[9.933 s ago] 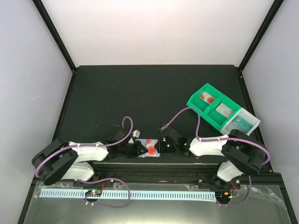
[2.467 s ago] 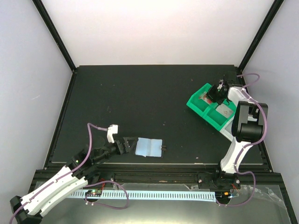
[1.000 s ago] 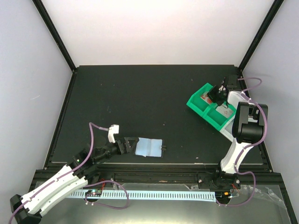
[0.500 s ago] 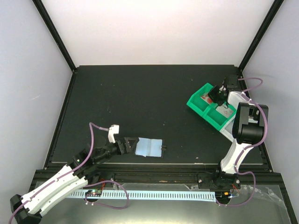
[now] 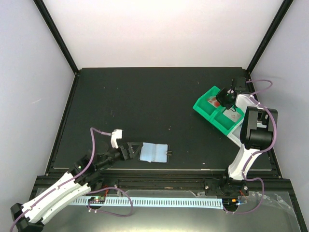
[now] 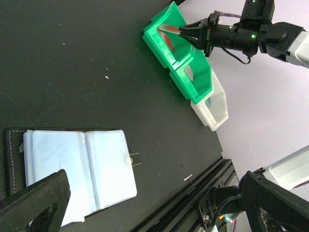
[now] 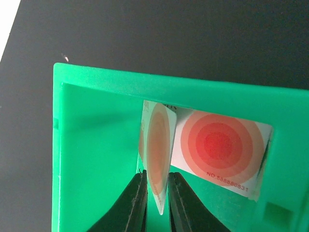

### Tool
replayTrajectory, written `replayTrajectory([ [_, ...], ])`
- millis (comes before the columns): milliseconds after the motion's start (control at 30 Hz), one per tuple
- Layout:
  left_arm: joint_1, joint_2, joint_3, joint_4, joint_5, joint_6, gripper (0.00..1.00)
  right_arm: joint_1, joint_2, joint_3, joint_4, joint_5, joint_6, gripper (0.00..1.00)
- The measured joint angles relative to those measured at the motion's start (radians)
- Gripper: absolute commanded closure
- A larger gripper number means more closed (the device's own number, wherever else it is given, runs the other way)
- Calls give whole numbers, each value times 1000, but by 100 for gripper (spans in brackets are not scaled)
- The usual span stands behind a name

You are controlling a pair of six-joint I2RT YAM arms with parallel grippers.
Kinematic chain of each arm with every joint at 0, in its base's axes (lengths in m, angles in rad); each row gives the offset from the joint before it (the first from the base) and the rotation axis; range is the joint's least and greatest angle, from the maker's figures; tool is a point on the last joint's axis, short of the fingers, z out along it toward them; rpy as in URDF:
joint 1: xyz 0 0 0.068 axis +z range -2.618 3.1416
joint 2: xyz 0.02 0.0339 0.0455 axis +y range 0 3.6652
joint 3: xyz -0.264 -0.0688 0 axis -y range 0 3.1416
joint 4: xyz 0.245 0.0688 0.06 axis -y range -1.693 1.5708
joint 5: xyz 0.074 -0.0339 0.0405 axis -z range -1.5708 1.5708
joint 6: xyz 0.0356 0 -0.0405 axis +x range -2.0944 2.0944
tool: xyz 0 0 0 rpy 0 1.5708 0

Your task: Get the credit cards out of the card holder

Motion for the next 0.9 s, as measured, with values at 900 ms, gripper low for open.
replayTrajectory([
  [900,0,74,60,-145,-68,74,1,109,-200,13,-168,49,-114,68],
])
